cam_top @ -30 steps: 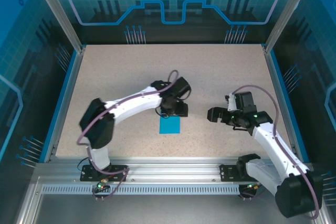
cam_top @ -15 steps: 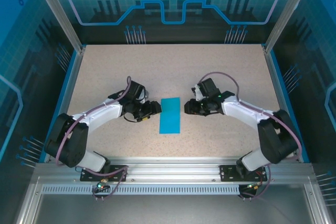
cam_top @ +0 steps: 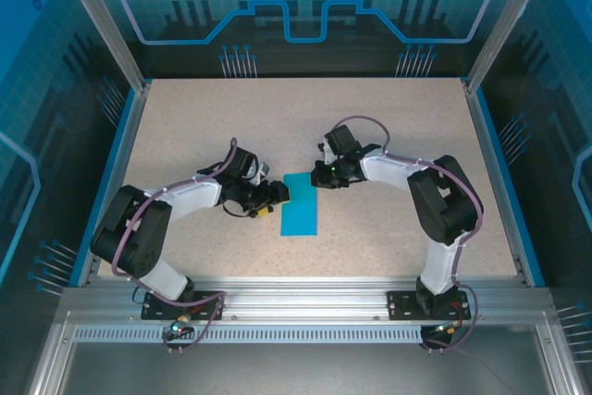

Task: Fold a paper plane with a square sheet of paper (fold left side to right side)
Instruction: Third fold the triangle at the center of the table.

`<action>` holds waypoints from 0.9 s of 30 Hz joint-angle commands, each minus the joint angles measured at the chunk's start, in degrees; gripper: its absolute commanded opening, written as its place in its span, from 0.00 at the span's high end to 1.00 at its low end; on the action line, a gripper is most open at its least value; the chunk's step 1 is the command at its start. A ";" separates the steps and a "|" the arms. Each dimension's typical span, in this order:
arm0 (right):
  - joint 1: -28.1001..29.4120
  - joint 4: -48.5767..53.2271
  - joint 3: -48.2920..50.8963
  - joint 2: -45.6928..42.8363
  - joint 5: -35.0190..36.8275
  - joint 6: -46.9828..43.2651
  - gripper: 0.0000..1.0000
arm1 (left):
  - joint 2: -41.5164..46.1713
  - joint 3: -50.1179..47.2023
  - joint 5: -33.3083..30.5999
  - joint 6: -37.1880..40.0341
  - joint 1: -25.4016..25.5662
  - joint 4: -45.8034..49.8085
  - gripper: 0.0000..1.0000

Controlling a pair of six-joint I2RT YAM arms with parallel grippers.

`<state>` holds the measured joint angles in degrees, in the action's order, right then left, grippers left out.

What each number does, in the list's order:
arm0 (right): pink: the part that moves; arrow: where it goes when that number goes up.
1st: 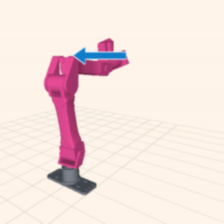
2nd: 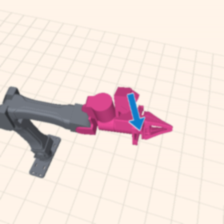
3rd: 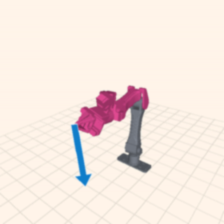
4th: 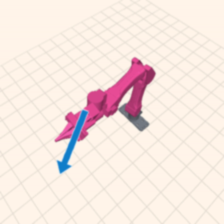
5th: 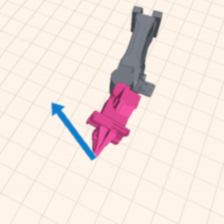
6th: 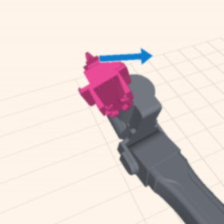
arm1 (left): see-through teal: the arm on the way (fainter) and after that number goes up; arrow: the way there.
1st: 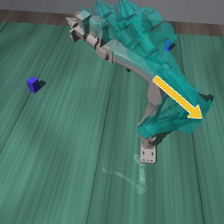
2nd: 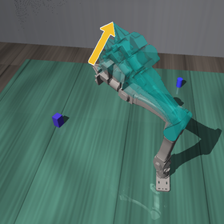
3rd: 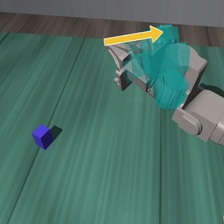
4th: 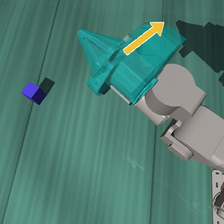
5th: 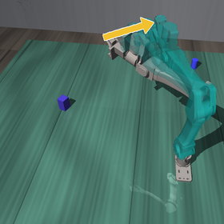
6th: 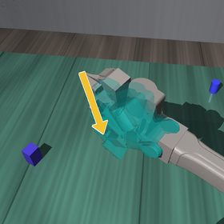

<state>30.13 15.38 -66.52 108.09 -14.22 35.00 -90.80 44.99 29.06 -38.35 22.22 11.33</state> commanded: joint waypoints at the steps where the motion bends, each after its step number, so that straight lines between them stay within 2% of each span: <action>1: 0.71 1.08 -2.76 2.68 -0.72 -1.47 0.94 | -1.23 0.48 2.41 1.81 -0.25 -0.53 0.29; 14: 0.74 3.71 -2.52 5.38 0.99 -4.24 0.94 | -6.04 1.33 6.71 1.04 0.01 -2.37 0.32; 27: 0.74 3.15 -2.38 5.99 0.33 -4.94 0.94 | -9.21 2.97 7.77 0.71 1.92 -2.87 0.36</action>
<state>30.13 17.45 -68.36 112.31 -13.78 31.03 -98.15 46.76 34.74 -38.59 22.90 9.02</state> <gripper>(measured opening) 0.059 0.641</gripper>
